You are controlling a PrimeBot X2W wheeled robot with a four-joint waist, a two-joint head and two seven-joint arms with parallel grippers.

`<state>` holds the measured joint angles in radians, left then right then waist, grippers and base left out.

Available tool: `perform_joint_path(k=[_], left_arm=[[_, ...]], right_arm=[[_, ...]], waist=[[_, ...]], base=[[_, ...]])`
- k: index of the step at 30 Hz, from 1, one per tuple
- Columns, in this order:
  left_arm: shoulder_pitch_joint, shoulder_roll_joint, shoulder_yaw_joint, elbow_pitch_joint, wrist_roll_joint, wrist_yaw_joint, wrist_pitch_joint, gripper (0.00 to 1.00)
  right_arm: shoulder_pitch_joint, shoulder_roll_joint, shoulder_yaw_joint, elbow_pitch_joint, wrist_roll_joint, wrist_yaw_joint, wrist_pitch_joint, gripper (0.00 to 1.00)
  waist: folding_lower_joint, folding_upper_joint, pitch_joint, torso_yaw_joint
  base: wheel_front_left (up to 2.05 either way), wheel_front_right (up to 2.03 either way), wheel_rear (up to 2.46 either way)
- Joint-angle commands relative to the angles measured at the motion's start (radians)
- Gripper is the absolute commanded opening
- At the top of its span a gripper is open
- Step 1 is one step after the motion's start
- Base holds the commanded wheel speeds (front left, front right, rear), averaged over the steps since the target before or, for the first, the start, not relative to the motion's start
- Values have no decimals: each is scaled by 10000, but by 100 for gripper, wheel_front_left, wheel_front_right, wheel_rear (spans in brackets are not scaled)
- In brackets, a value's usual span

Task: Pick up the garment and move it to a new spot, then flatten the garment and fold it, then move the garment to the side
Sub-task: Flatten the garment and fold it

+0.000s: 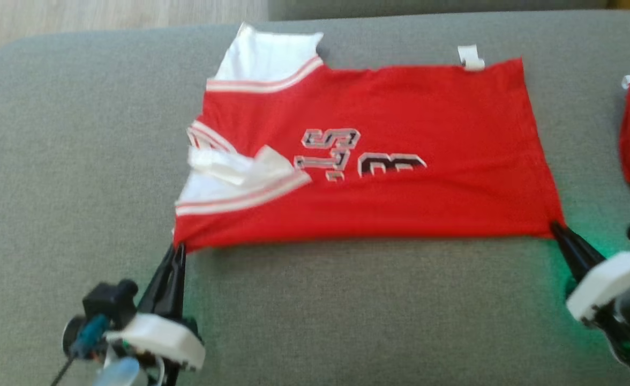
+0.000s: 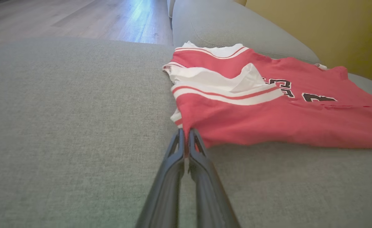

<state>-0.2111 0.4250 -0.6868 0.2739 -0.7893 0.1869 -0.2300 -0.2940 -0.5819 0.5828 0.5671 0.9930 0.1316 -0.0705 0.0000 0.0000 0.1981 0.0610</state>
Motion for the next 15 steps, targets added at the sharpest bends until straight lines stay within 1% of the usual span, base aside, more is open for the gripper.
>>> perform_joint_path(k=[1, 4, 8, 12, 15], left_arm=[[90, 395, 244, -318, 113, 137, -66, 0], [618, 605, 144, -791, 83, 290, 50, 0], [1397, 864, -58, -1585, 119, 633, 227, 0], [1989, 1008, -247, -2250, 171, 966, 368, 0], [2244, 1059, -357, -2521, 134, 1060, 493, 0]], right_arm=[[257, -559, -125, -205, -89, -9, -94, 0], [679, -890, -323, -562, -81, -9, -59, 0], [1393, -1263, -615, -1008, 29, -9, 64, 0], [2245, -1461, -1031, -1293, 84, -9, 48, 0], [2876, -1487, -1375, -1521, 74, -9, 28, 0]], waist=[[0, 0, -100, -28], [0, 0, -246, -100], [0, 0, -426, -110], [0, 0, -572, -24], [0, 0, -605, 31]], base=[[0, 0, 0], [0, 0, 0], [0, 0, 0], [0, 0, 0], [0, 0, 0]])
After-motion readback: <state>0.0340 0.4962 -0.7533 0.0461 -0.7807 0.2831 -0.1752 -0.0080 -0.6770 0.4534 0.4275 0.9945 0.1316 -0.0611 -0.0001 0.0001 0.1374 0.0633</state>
